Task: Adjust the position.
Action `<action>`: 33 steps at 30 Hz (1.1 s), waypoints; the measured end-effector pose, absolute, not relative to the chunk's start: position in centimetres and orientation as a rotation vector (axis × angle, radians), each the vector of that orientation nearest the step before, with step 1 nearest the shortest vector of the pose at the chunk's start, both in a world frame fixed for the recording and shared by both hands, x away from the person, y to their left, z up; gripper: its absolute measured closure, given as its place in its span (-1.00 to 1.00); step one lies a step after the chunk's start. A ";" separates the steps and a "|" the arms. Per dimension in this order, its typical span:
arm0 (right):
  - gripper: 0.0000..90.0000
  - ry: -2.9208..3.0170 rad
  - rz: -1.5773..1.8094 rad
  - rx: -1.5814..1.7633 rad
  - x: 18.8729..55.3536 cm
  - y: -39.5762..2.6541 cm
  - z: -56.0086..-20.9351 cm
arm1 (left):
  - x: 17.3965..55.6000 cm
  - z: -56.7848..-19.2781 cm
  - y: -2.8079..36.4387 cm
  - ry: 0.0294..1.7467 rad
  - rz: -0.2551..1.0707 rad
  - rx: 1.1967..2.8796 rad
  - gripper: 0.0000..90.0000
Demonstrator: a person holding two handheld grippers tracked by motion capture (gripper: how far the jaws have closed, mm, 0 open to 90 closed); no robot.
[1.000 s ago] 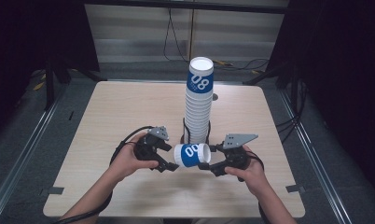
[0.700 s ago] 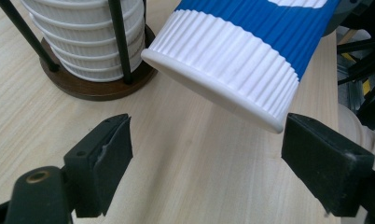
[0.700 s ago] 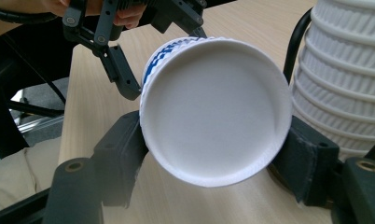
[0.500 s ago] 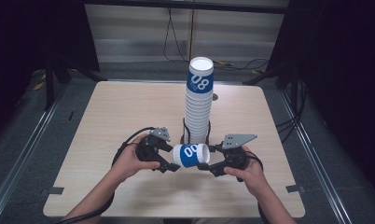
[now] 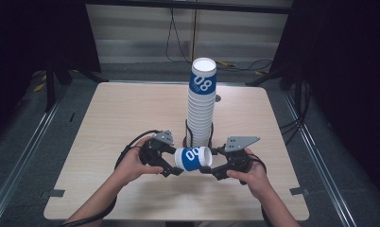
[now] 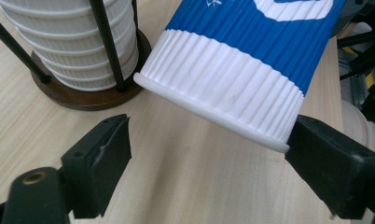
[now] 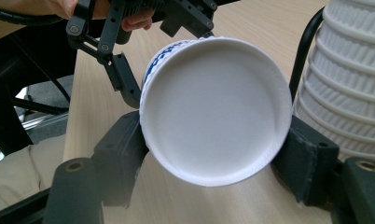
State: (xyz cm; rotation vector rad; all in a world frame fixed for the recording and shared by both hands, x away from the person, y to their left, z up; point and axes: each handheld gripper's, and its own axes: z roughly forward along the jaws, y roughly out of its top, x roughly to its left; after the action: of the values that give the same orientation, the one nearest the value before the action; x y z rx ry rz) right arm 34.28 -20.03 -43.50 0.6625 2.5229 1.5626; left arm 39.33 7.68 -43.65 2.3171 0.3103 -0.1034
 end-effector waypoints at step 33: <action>-0.34 2.536 1.602 0.651 34.3 -19.8 -43.6 | 39.1 -43.6 6.7 0.232 -0.069 2.284 -0.76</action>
State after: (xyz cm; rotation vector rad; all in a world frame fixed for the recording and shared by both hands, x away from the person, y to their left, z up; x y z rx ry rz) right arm 34.30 -19.83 -43.58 0.6508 2.5361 1.6019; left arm 39.09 6.68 -43.62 2.2838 0.2321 -0.0686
